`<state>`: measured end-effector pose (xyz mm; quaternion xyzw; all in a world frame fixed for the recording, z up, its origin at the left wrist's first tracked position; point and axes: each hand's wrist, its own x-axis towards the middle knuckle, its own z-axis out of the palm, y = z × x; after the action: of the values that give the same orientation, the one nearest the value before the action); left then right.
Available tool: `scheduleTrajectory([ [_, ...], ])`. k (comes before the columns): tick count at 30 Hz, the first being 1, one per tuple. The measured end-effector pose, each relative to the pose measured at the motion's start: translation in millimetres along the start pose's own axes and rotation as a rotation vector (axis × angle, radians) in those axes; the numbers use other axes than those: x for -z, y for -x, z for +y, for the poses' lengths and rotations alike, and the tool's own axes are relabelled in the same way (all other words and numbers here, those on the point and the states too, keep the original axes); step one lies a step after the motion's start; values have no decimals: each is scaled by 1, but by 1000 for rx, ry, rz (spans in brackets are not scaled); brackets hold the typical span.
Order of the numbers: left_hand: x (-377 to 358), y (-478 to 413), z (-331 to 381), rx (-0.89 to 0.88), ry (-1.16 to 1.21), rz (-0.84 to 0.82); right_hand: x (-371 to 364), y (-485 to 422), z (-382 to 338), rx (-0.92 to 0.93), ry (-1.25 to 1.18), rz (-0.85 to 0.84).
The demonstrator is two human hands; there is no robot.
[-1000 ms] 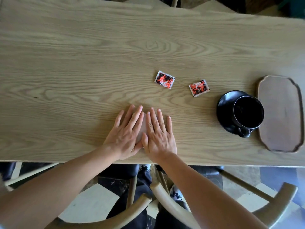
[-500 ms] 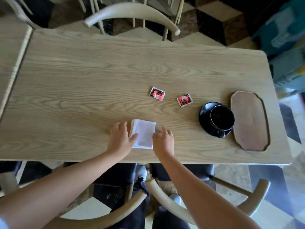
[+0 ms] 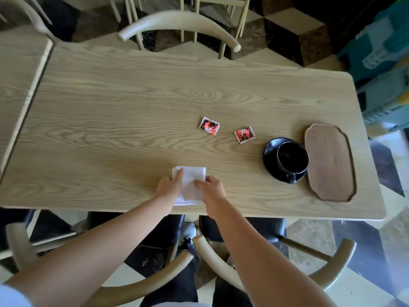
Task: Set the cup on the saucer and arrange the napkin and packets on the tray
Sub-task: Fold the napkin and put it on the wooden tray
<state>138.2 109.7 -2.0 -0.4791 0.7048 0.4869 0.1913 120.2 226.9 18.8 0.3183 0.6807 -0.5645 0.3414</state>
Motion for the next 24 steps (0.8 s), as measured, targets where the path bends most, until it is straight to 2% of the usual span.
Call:
scheduleTrajectory([
  [4,-9,20,30,-78,-37,-65,44,15,-11,1,-235,-148],
  [7,-26,43,57,-73,0,-126,82,22,-23,44,-269,-191],
  [9,-46,66,77,-160,-39,-126,111,28,-30,78,-302,-193],
  [14,-119,125,122,-460,-129,-17,190,32,-43,225,-208,-16],
  [18,-184,163,140,-654,-199,52,259,34,-48,395,50,237],
  [22,-240,189,153,-701,-201,119,320,32,-49,508,173,330],
  [24,-261,196,161,-693,-181,110,346,28,-51,533,196,325],
])
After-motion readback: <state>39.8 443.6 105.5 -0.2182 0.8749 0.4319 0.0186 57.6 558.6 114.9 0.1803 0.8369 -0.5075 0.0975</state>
